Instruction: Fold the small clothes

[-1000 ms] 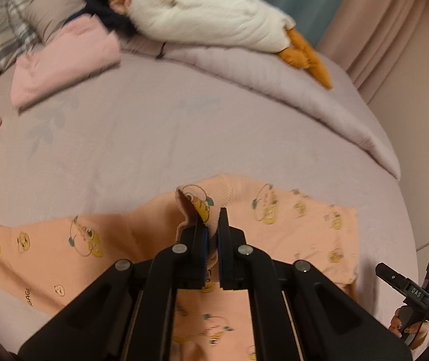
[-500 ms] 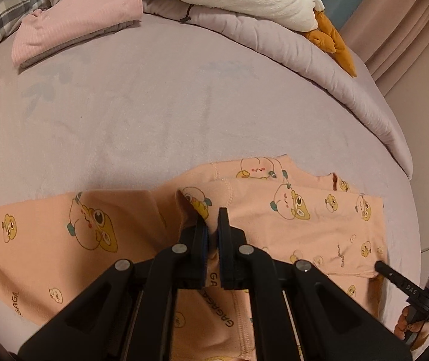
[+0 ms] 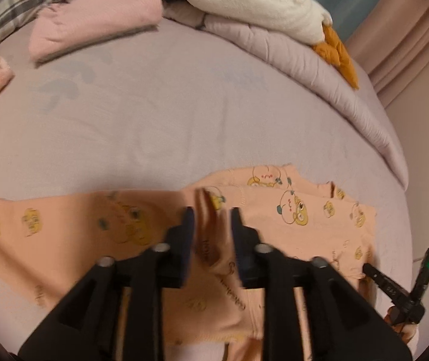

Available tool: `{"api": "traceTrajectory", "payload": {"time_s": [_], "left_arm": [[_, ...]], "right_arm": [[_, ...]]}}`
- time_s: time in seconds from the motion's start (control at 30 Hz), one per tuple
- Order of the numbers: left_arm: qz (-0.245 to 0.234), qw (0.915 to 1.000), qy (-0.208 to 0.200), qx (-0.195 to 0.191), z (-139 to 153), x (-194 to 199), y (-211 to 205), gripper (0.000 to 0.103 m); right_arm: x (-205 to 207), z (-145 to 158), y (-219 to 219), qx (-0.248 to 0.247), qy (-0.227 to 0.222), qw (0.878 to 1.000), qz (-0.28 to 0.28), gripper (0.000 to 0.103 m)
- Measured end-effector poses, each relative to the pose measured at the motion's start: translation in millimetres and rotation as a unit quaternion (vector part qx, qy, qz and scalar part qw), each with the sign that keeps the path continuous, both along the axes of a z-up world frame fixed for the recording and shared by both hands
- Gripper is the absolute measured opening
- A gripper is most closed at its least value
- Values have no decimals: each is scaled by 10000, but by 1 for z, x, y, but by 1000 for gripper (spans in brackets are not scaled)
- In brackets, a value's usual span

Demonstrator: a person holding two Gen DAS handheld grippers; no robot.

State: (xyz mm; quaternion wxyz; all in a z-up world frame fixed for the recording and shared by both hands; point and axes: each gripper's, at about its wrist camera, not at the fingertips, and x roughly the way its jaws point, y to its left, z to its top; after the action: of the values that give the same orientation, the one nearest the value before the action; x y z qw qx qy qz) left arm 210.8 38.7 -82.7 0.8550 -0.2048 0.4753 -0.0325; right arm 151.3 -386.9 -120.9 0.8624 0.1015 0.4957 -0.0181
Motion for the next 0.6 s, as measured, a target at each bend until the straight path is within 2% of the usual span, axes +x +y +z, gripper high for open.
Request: {"api": "traceTrajectory", "payload": {"time_s": [0.03, 0.1, 0.13, 0.17, 0.2, 0.33, 0.4, 0.47, 0.6], "left_arm": [[48, 10000, -38, -40, 5, -5, 6, 50], [182, 9997, -131, -75, 15, -18, 19, 63], [259, 9995, -176, -54, 20, -25, 26, 68], [351, 9992, -206, -10, 24, -33, 34, 68], [451, 9987, -234, 41, 28, -40, 42, 68], [915, 9955, -237, 87, 35, -69, 81, 69], [1153, 9931, -170, 93, 32, -80, 100, 69], [1321, 9912, -85, 39, 25, -93, 115, 69], [1290, 9915, 162, -93, 8, -112, 129, 69]], "right_arm": [[0, 3, 2, -32, -5, 10000, 2, 10], [-4, 9, 4, -161, -27, 9999, -47, 28], [-5, 12, 5, -205, -56, 9998, -45, 34], [-9, 18, 8, -271, -137, 9995, -24, 46], [-15, 18, 6, -287, -189, 9994, -7, 52], [-29, 39, 16, -234, -418, 9988, 112, 60], [-41, 51, 21, -99, -562, 9982, 175, 71], [-46, 57, 29, 19, -674, 9974, 273, 71], [-47, 59, 49, 157, -740, 9963, 406, 71]]}}
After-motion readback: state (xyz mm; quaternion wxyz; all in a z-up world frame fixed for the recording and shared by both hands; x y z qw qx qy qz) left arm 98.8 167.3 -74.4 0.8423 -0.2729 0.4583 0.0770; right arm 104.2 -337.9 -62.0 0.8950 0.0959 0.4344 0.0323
